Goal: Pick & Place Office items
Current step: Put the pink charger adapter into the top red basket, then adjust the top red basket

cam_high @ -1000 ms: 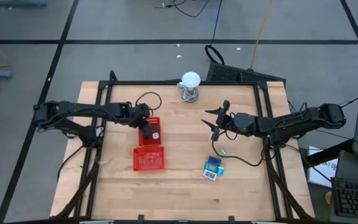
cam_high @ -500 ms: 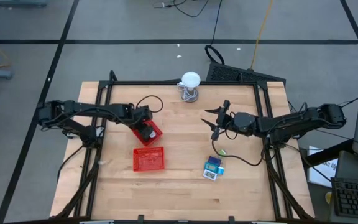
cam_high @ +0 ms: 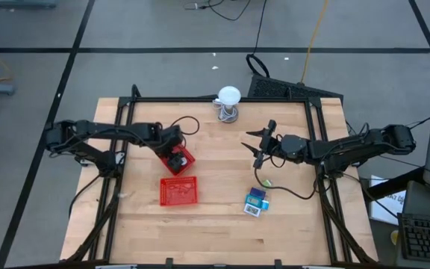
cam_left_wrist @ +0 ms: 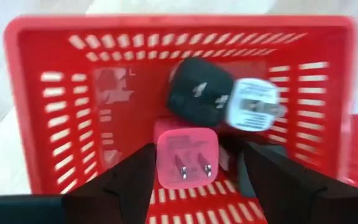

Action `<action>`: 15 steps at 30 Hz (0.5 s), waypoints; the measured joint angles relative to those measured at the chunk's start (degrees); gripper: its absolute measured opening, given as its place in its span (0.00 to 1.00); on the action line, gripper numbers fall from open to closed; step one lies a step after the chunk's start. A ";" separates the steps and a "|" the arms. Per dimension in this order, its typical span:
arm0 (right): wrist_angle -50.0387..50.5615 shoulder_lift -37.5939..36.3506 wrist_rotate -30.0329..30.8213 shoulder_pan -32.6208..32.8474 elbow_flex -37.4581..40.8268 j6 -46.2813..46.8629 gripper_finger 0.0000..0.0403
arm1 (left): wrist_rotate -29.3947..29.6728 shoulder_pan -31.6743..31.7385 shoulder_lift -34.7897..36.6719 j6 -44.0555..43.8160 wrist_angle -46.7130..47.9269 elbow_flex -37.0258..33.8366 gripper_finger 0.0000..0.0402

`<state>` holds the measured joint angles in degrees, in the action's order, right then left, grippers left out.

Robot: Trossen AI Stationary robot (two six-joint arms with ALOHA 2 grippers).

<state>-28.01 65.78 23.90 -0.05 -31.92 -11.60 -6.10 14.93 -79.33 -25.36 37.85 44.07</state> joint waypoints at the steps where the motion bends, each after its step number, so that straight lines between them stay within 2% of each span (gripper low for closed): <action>1: 0.00 0.00 0.00 0.00 0.00 0.00 0.46 | -0.30 -0.01 0.01 0.49 0.17 0.46 0.62; 6: 0.00 0.00 0.00 0.00 0.00 0.00 0.46 | -1.43 -0.01 1.31 4.75 0.67 2.12 0.61; 8: 0.00 0.00 0.00 0.00 0.00 0.00 0.46 | 0.55 0.07 2.31 4.75 2.08 2.91 0.61; 15: 0.00 0.00 -0.02 0.00 0.00 0.00 0.46 | 20.77 0.87 5.97 0.38 3.70 3.78 0.63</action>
<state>-28.01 65.78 23.88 -0.05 -31.92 -11.60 14.68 15.80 -73.36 -24.98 41.56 47.86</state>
